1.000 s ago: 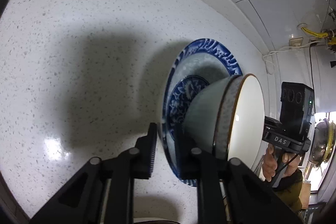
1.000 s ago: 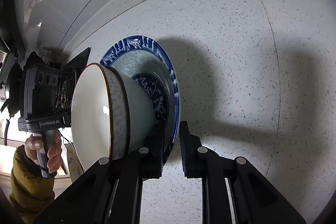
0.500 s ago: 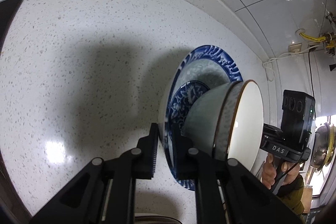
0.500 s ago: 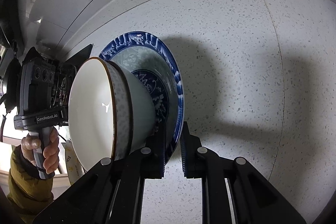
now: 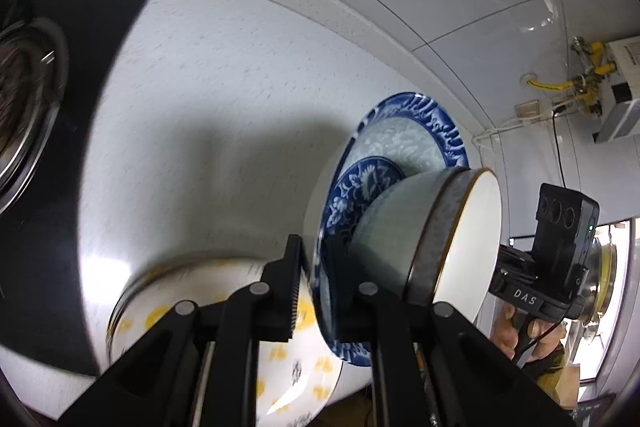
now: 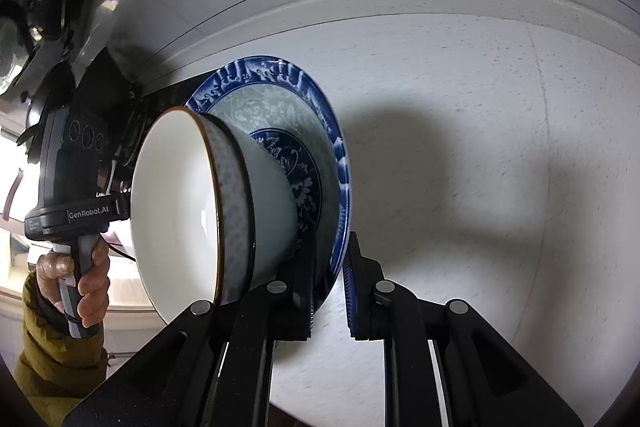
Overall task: Organize plates and bowls
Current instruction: 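Lift the blue-and-white plate with nested bowls over the bear plate stack, then lower the blue-and-white plate onto the bear plate stack with the right gripper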
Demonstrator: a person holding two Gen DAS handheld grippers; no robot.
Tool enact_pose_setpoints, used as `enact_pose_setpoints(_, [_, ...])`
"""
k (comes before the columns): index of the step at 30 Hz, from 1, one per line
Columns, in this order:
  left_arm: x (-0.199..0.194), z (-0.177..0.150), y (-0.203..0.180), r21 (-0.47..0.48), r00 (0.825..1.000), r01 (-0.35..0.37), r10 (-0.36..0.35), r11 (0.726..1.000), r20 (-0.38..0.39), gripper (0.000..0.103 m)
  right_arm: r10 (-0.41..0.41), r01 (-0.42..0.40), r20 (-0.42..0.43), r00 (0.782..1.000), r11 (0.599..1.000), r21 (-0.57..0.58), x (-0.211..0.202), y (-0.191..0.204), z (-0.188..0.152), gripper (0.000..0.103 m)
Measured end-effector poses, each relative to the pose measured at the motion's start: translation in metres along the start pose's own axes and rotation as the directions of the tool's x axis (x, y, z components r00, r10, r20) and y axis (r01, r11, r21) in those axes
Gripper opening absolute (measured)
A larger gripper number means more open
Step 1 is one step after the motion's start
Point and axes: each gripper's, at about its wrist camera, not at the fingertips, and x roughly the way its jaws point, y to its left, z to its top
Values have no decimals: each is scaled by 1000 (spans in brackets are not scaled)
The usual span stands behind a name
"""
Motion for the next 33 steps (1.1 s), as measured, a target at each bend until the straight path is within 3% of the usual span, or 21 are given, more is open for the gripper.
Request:
enact_pose_setpoints(5, [-26, -51, 31, -34, 998, -23, 21, 999, -52, 10, 12, -11, -35, 999, 1000, 26, 20, 35, -38, 13])
enact_pose_setpoints(11, [-14, -91, 81, -82, 987, -90, 78, 993, -140, 14, 1, 8, -110, 994, 996, 87, 79, 52, -75, 13])
enact_pose_setpoints(15, [-25, -92, 91, -67, 990, -86, 78, 994, -114, 16, -1, 12, -113, 994, 996, 91, 89, 53, -80, 11])
enact_pose_setpoints(21, [-13, -79, 107, -138, 981, -55, 28, 989, -190, 13, 91, -64, -157, 983, 984, 168, 91, 31, -76, 10])
enact_pose_setpoints(26, [-3, -71, 110, -144, 980, -67, 38, 987, -196, 7, 127, -78, -226, 966, 973, 217, 104, 29, -75, 10])
enact_pose_setpoints(33, [4, -84, 109, -155, 969, -73, 34, 985, -243, 7, 127, -80, -251, 960, 978, 190, 103, 18, -77, 10])
